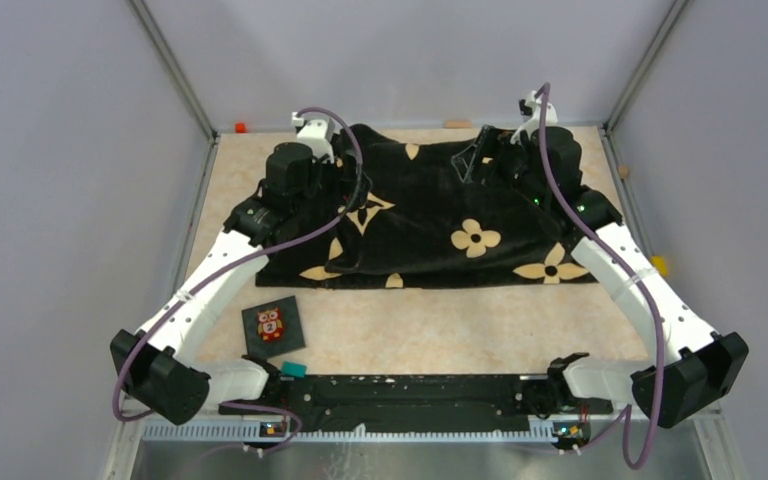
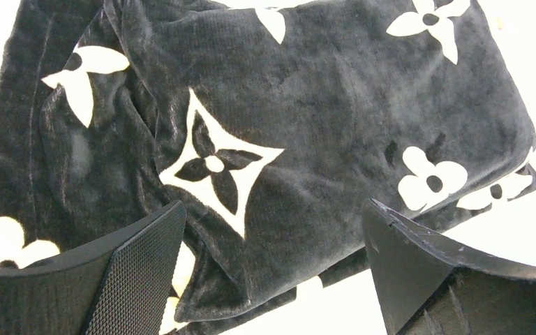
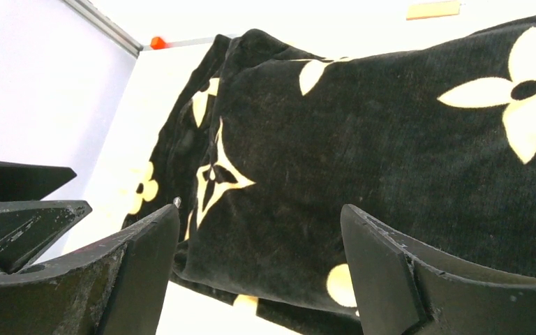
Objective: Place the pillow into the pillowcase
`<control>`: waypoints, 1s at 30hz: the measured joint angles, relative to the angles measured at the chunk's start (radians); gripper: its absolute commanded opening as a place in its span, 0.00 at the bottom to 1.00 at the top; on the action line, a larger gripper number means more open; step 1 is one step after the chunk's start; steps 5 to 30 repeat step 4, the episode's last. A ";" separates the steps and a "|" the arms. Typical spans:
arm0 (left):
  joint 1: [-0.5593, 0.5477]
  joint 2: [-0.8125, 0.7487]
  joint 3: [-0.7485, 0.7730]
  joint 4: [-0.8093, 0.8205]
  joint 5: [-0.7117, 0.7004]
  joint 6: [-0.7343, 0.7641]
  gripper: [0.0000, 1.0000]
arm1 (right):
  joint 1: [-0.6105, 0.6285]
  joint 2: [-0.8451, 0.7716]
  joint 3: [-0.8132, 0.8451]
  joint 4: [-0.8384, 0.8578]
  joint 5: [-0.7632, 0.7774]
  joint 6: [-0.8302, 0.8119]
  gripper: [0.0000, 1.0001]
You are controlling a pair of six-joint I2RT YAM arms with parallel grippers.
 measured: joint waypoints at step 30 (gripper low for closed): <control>0.000 -0.002 -0.005 0.001 -0.002 0.005 0.99 | 0.000 0.000 0.000 0.000 0.000 0.000 0.84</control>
